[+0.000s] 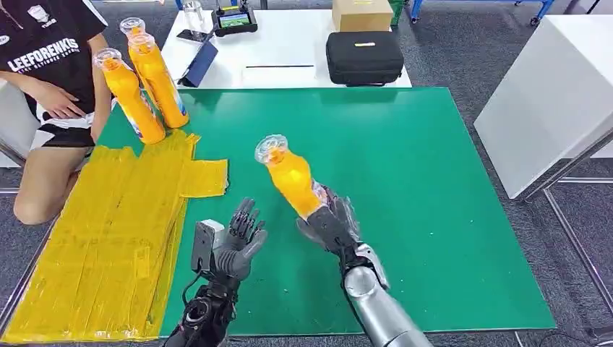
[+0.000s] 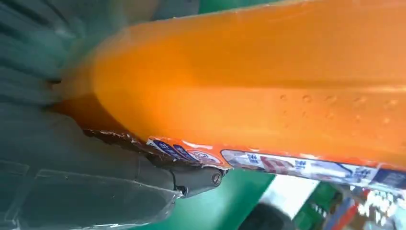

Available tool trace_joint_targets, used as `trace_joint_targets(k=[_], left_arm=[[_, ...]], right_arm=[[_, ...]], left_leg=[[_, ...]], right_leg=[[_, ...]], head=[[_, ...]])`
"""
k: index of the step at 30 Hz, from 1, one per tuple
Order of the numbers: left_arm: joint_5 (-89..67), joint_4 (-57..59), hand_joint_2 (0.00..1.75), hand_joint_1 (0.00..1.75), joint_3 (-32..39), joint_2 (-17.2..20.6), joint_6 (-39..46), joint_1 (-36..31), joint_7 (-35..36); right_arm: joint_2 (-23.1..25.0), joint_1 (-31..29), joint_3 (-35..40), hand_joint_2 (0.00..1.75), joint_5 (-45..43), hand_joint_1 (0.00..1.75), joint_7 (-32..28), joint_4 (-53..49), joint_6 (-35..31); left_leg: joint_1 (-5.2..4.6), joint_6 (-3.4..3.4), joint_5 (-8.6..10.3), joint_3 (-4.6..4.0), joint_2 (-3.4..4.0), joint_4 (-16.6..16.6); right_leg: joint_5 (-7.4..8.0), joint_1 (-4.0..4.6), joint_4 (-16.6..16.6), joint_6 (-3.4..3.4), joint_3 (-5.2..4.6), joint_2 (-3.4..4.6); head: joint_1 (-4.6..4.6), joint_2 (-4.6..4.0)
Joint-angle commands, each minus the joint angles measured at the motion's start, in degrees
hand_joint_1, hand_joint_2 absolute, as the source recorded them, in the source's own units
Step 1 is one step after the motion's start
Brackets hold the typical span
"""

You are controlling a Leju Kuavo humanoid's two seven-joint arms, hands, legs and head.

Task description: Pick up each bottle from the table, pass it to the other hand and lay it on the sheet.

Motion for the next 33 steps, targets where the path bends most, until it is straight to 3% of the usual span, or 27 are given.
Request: trace_joint_targets(k=[1, 15, 33], left_arm=[[0.05, 3.84, 1.75, 0.0, -0.49, 0.26, -0.16, -2.8, 0.2], [-0.12, 5.51, 1.75, 0.0, -0.22, 0.27, -0.42, -4.76, 0.12], [0.95, 5.89, 1.75, 0.0, 0.47, 0.32, 1.26, -5.04, -1.57]], right_arm=[[0.62, -4.82, 4.41, 1.75, 2.62, 1.75, 1.39, 8.11, 1.35], [2.9, -6.66, 9.28, 1.75, 7.46, 1.75, 2.33, 13.63, 3.35], [3.78, -5.12, 17.29, 1.75, 9.18, 1.75, 0.99, 10.27, 7.61]], left_leg=[[0.07, -0.24, -0.15, 0.31, 0.05, 0.01], [0.07, -0.26, -0.14, 0.32, 0.02, -0.01], [0.05, -0.2, -0.1, 0.21, 0.0, -0.01]], right_leg=[[-0.14, 0.06, 0.0, -0.01, 0.31, -0.06], [-0.14, 0.06, -0.01, -0.01, 0.33, -0.09], [-0.12, 0.04, 0.0, -0.01, 0.21, -0.09]], head=[[0.0, 0.0], [0.0, 0.0], [0.0, 0.0]])
